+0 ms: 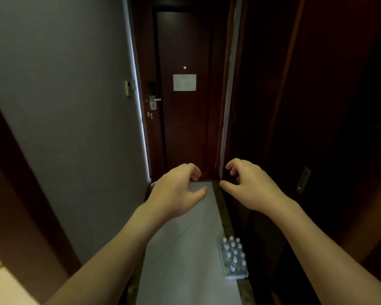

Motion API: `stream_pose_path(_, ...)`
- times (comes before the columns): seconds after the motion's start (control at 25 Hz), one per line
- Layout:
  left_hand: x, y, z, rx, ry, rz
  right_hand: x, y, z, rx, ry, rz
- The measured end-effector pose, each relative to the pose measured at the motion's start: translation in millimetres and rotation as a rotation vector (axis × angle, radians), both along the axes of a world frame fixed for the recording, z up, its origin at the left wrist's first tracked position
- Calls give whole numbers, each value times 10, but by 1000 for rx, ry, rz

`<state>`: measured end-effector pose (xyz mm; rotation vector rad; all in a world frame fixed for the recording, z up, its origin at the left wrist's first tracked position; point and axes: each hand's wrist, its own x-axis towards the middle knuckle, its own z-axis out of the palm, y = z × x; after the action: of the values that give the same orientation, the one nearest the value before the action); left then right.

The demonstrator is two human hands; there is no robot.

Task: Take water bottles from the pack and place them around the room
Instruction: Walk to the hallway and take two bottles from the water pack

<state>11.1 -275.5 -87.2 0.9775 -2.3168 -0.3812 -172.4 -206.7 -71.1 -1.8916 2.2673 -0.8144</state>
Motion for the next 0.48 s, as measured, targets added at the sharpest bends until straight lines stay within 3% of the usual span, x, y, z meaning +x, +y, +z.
stream_pose_path(0.2, -668, -1286, 138, 35, 7, -113, -496, -933, 96, -33, -41, -143)
stream_pose_path(0.48, -1771, -2439, -208, 97, -12, -236, -1471, -2015, -268, -47, -103, -228)
